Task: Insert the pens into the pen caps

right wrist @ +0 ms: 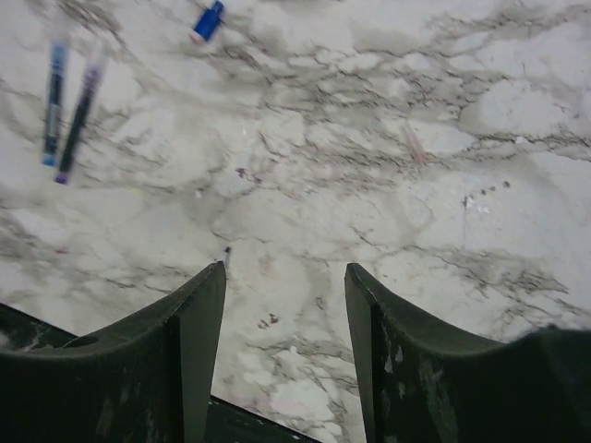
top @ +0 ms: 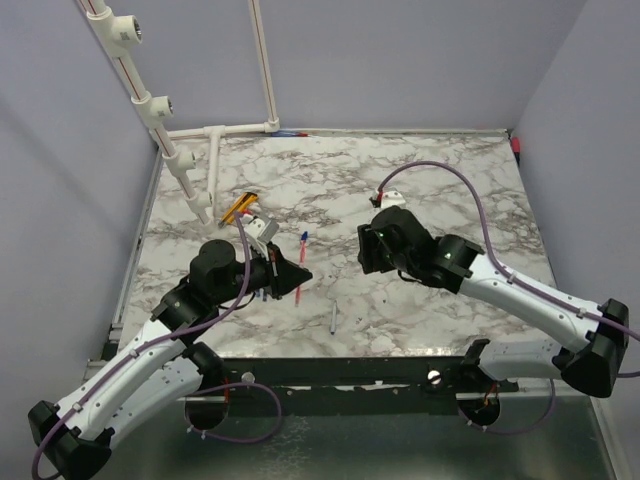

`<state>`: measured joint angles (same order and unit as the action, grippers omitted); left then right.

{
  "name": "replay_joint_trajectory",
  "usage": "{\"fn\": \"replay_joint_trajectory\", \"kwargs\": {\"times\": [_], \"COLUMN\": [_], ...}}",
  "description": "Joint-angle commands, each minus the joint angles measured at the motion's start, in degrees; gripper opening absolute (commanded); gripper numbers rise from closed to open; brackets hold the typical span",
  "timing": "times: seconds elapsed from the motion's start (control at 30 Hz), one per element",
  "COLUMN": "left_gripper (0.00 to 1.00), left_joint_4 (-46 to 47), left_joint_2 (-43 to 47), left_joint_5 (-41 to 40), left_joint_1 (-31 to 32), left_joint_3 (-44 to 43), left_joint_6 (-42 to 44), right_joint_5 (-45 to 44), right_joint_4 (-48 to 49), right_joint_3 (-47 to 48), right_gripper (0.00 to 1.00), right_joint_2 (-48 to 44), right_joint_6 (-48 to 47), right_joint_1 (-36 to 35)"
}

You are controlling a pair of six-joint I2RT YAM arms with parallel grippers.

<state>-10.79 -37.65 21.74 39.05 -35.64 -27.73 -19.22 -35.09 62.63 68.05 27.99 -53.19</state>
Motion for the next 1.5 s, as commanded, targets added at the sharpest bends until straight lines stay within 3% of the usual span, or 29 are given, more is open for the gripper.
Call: {"fn": "replay_joint_trajectory", "kwargs": {"times": [0.0, 0.37, 0.7, 1.47], "left_gripper": [0.0, 0.0, 0.0, 0.0], "left_joint_4": [-2.9, -2.8, -2.8, -2.8], "left_joint_2": [1.4, 1.5, 1.0, 0.5], "left_joint_5": [-1.3, -1.4, -0.7, -1.1], "left_joint_1": [-0.1, -0.2, -0.1, -0.1], "left_joint_3": [-0.7, 0.8, 0.9, 0.9], "left_joint_6": [5.2, 6.7, 6.9, 6.8], "right_joint_5": [-1.9, 9.0, 13.6, 16.2], "right_joint_4": [-7.4, -5.4, -2.8, -0.4], "right_joint_3": [1.9, 5.0, 9.3, 14.5], "right_gripper": [0.57, 0.51, 0.49, 0.41], "right_joint_2": [4.4, 17.5, 28.9, 41.7], "right_joint_6": [-4.3, -11.5, -14.9, -17.2], "right_joint_1": [2.5, 14.2, 21.1, 24.2]}}
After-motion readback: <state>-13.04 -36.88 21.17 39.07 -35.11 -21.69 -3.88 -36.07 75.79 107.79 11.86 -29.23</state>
